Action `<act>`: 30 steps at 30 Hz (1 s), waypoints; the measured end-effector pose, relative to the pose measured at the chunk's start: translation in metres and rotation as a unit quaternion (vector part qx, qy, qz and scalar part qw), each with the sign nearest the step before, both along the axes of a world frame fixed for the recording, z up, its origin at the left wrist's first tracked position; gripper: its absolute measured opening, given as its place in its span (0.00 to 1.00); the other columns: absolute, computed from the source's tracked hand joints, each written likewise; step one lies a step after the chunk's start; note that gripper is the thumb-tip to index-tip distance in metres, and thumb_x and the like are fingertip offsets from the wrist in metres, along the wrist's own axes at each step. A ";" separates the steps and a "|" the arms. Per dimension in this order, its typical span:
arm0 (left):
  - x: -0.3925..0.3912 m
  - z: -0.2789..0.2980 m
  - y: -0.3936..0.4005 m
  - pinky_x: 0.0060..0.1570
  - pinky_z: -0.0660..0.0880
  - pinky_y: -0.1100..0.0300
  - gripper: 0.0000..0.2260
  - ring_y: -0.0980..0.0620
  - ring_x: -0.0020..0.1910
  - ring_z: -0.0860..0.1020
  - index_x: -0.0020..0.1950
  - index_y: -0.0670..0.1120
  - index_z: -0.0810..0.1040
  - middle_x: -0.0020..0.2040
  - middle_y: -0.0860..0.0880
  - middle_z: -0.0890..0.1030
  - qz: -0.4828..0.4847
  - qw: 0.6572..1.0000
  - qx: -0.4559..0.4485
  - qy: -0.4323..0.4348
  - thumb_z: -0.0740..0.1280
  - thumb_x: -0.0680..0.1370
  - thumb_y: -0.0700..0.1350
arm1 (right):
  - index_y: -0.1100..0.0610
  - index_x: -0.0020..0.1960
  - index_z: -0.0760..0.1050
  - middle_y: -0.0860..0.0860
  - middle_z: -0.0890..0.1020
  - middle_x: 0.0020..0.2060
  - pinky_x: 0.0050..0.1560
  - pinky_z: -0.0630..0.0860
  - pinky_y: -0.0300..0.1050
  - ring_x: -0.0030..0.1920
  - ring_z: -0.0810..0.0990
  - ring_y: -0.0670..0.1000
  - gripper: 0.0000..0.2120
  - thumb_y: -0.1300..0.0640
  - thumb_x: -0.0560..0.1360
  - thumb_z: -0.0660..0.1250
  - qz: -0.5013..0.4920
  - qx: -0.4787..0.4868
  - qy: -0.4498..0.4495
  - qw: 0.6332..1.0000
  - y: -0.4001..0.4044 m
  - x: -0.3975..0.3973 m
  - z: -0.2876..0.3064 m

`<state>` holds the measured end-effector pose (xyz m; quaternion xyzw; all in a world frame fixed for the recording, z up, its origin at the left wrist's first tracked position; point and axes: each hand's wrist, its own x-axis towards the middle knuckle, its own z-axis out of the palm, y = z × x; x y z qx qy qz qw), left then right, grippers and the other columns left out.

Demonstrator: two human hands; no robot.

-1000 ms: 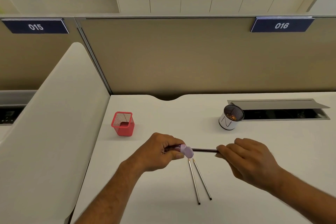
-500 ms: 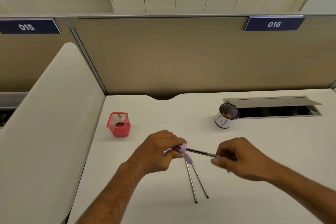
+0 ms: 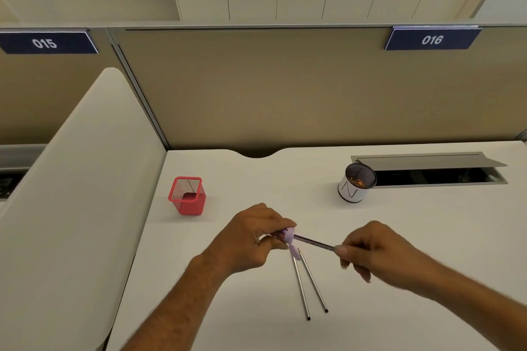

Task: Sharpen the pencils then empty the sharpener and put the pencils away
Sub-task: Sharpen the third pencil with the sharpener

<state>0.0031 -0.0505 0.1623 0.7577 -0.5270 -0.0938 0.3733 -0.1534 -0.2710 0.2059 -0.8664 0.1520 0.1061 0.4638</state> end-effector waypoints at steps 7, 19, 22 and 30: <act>0.006 0.004 0.003 0.45 0.76 0.64 0.11 0.55 0.45 0.78 0.56 0.49 0.83 0.48 0.52 0.85 -0.001 0.999 0.022 0.030 0.73 0.74 0.43 | 0.49 0.38 0.81 0.45 0.82 0.30 0.27 0.66 0.32 0.23 0.71 0.43 0.05 0.50 0.69 0.76 0.007 -0.089 -0.016 0.996 0.002 0.001 0.005; 0.003 -0.002 0.003 0.46 0.78 0.62 0.12 0.57 0.47 0.79 0.56 0.55 0.82 0.47 0.56 0.84 0.009 0.992 0.056 0.112 0.72 0.74 0.44 | 0.57 0.39 0.83 0.49 0.77 0.24 0.21 0.69 0.43 0.23 0.72 0.52 0.12 0.52 0.75 0.67 0.133 -0.413 -0.299 0.850 0.004 -0.014 -0.018; 0.003 -0.002 0.000 0.50 0.77 0.59 0.11 0.55 0.48 0.78 0.56 0.49 0.83 0.50 0.54 0.85 0.003 1.000 -0.004 0.007 0.73 0.75 0.40 | 0.54 0.33 0.80 0.51 0.76 0.22 0.24 0.67 0.39 0.22 0.69 0.48 0.15 0.48 0.76 0.67 0.024 -0.215 -0.153 0.964 0.010 -0.009 -0.010; 0.001 -0.003 -0.005 0.46 0.76 0.59 0.09 0.52 0.47 0.76 0.55 0.43 0.84 0.49 0.49 0.86 0.011 0.991 -0.100 -0.085 0.69 0.75 0.40 | 0.63 0.38 0.82 0.55 0.75 0.23 0.23 0.55 0.36 0.20 0.58 0.48 0.17 0.49 0.73 0.70 -0.068 0.219 0.132 0.965 -0.001 0.002 0.005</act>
